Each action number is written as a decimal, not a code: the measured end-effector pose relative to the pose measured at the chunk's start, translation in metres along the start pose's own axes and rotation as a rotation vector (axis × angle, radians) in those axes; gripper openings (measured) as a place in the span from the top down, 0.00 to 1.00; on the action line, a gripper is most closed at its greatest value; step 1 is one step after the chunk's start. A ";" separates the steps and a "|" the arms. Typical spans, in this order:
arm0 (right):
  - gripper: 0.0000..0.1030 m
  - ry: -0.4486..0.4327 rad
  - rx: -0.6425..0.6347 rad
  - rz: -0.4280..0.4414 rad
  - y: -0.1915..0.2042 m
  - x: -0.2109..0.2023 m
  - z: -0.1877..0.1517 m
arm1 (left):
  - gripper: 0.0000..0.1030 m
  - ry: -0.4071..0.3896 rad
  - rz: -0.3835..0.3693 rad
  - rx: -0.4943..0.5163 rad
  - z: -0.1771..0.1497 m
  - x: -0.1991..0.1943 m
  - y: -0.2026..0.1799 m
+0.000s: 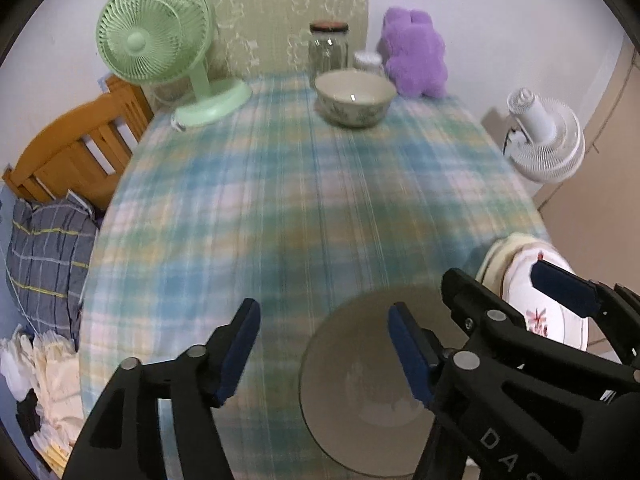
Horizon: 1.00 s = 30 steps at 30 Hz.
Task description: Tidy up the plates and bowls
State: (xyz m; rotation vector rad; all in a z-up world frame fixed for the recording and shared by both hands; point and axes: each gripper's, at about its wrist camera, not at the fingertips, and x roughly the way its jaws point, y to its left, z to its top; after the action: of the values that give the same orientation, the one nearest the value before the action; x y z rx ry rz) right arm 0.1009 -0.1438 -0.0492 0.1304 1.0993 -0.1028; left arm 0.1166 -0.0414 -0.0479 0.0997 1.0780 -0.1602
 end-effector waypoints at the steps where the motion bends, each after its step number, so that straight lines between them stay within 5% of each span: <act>1: 0.28 -0.011 0.000 -0.008 0.001 -0.003 0.006 | 0.29 -0.010 0.003 -0.007 0.005 -0.002 0.001; 9: 0.28 -0.085 -0.015 -0.013 0.002 -0.012 0.051 | 0.21 -0.080 0.028 -0.048 0.049 -0.004 0.006; 30: 0.28 -0.186 0.007 -0.013 -0.014 0.037 0.165 | 0.22 -0.174 0.079 -0.038 0.160 0.050 -0.010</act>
State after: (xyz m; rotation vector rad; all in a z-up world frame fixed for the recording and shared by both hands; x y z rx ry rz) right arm 0.2605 -0.1840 -0.0096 0.1178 0.9146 -0.1284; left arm 0.2766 -0.0811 -0.0173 0.0921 0.9021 -0.0756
